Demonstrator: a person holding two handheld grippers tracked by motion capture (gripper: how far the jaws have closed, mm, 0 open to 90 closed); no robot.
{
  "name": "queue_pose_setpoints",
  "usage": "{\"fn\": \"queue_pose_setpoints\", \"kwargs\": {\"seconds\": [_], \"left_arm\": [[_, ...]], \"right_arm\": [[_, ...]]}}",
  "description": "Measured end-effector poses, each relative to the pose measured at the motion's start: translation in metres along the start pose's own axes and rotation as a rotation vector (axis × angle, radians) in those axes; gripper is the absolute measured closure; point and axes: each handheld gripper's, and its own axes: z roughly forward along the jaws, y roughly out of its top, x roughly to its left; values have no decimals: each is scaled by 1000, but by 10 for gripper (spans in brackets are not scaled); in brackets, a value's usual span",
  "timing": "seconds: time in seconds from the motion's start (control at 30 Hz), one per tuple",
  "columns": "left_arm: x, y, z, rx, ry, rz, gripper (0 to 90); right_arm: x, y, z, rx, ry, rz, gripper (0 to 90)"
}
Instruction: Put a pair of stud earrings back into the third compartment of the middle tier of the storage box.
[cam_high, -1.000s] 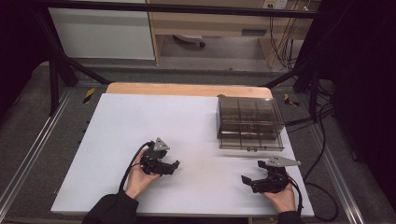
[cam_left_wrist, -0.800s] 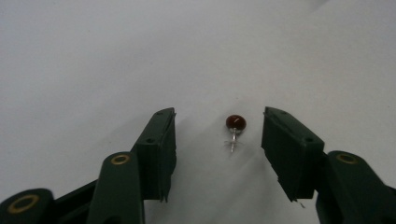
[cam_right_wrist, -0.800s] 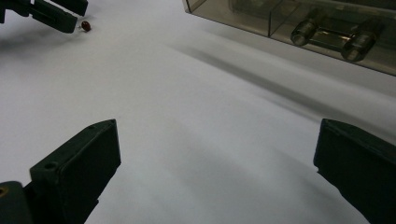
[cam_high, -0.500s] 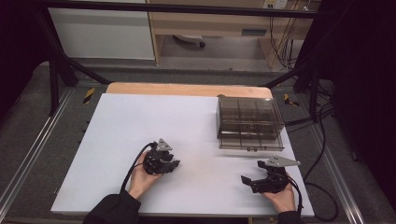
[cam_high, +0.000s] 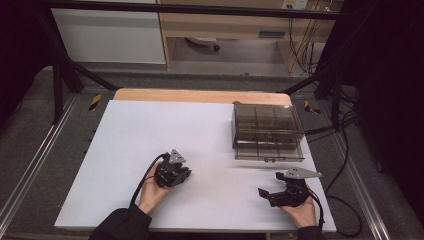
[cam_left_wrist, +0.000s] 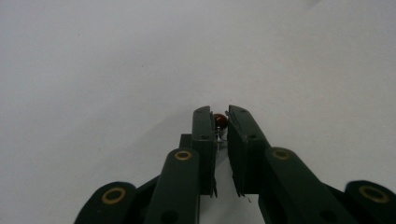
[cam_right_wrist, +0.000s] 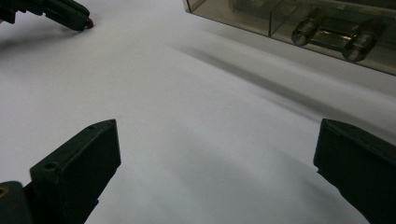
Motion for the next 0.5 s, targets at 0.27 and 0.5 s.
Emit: {"fn": "queue_pose_setpoints", "kwargs": {"seconds": [0.27,0.5], "left_arm": [[1,0,-1,-9,1,-11,818],[0,2,-7,-24,-12,-23,820]], "right_arm": [[0,0,0,-2,0,1,13],[0,0,0,-3,1,3,13]]}}
